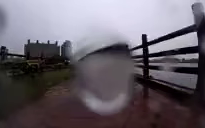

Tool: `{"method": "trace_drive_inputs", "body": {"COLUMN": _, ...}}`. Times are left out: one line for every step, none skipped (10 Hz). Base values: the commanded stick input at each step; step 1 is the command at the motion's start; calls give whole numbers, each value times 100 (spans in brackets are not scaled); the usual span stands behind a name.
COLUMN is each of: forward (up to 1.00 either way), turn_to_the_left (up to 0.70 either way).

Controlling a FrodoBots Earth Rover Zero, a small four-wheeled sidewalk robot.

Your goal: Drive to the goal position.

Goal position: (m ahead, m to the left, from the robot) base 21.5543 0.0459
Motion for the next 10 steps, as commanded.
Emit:
{"method": "trace_drive_inputs", "body": {"forward": 100, "turn_to_the_left": 1}}
{"method": "trace_drive_inputs", "body": {"forward": 100, "turn_to_the_left": 0}}
{"method": "trace_drive_inputs", "body": {"forward": 100, "turn_to_the_left": 0}}
{"method": "trace_drive_inputs", "body": {"forward": 100, "turn_to_the_left": 0}}
{"method": "trace_drive_inputs", "body": {"forward": 100, "turn_to_the_left": 0}}
{"method": "trace_drive_inputs", "body": {"forward": 100, "turn_to_the_left": 0}}
{"method": "trace_drive_inputs", "body": {"forward": 100, "turn_to_the_left": 0}}
{"method": "trace_drive_inputs", "body": {"forward": 100, "turn_to_the_left": 0}}
{"method": "trace_drive_inputs", "body": {"forward": 100, "turn_to_the_left": 0}}
{"method": "trace_drive_inputs", "body": {"forward": 100, "turn_to_the_left": 0}}
